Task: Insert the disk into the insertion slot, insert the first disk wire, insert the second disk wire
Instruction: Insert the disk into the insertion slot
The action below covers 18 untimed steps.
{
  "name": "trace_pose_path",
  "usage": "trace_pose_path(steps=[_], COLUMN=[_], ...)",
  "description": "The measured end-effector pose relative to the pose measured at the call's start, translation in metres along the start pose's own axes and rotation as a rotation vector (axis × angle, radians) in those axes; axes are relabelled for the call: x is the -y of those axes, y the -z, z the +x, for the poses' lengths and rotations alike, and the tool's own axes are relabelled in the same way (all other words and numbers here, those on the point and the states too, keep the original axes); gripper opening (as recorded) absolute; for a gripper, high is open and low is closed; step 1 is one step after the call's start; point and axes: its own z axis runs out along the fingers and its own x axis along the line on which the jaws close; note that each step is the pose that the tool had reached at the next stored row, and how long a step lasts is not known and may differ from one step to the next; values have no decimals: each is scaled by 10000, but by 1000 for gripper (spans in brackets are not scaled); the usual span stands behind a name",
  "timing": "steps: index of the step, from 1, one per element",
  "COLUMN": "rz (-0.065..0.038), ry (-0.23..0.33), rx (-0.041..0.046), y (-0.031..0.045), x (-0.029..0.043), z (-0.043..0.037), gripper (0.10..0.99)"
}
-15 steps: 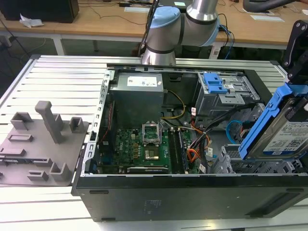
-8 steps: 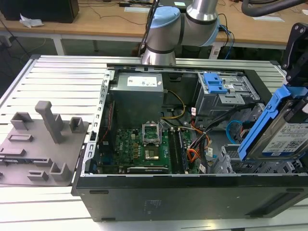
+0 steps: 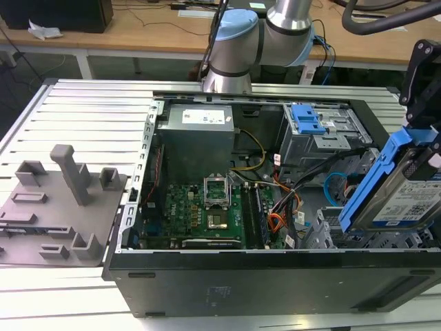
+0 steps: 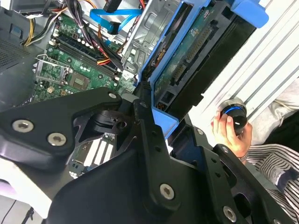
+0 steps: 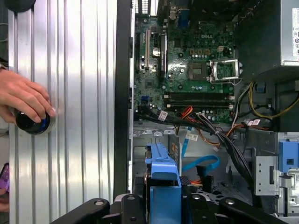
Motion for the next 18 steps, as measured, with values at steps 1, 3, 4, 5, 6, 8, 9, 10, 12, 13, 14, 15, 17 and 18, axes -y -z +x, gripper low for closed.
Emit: trace_pose_path(steps=[1, 3, 4, 5, 6, 8, 9, 10, 12, 13, 14, 15, 17, 18], rz=[0, 0, 0, 0, 1, 0, 0, 0, 0, 0, 0, 0, 0, 0], ry=[0, 1, -2, -2, 0, -1, -1, -1, 0, -1, -1, 0, 1, 0], rx=[1, -1, 0, -1, -1, 0, 0, 0, -1, -1, 0, -1, -1, -2], y=[-6, -9, -11, -13, -16, -22, -28, -34, -52, -58, -65, -70, -86, -95], x=[0, -1, -7, -12, -23, -41, -50, -56, -64, -68, -74, -78, -81, -81], z=[-7, -26, -39, -51, -68, -85, -97, -106, -133, -145, -160, -171, -190, -198], gripper=[369, 369, 369, 369, 369, 369, 369, 369, 369, 369, 369, 369, 369, 369])
